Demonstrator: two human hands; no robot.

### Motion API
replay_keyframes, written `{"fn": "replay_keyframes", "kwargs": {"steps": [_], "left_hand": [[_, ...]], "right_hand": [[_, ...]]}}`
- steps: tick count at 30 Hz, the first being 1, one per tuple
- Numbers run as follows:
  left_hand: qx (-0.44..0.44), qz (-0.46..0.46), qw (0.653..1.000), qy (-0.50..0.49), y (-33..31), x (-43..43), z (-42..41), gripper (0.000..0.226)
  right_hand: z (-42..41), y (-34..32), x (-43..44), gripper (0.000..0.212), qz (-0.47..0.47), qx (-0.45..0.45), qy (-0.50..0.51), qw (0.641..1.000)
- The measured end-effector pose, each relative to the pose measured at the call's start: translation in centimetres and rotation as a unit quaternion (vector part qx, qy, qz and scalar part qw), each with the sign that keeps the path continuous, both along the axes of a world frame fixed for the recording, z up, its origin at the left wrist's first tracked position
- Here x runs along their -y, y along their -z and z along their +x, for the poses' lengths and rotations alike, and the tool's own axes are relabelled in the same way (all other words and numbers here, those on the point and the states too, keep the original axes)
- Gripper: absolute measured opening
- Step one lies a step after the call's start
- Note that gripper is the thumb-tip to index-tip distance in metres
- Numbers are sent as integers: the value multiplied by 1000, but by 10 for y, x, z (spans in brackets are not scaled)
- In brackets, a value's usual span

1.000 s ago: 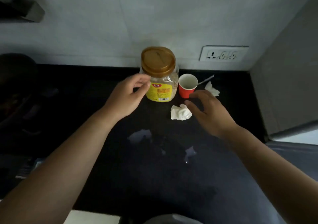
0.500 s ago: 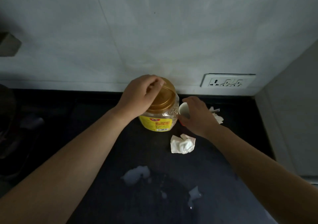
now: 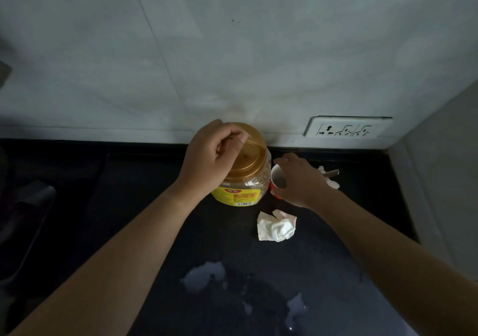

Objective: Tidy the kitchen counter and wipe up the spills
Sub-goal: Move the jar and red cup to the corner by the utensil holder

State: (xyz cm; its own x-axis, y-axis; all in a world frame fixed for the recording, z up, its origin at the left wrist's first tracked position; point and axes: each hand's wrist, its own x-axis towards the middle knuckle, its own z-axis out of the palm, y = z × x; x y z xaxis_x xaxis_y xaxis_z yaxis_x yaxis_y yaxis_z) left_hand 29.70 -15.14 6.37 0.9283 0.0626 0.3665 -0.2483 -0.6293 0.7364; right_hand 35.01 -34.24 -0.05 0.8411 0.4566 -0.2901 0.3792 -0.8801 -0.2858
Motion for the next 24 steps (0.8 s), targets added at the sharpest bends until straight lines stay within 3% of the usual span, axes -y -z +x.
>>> {"fn": "replay_keyframes", "kwargs": {"steps": [9,15,24], "left_hand": [[-60,-21,998,27,-3,-6,2,23],[-138,60,988,23,-26,-6,0,22],[-28,89,994,-54,-57,27,-60,24]], "right_hand": [[-6,-6,14,68,36,10,20,999],[-30,-39,31,65,80,33,47,995],[-119,-87,76,60,142,70,82,984]]}}
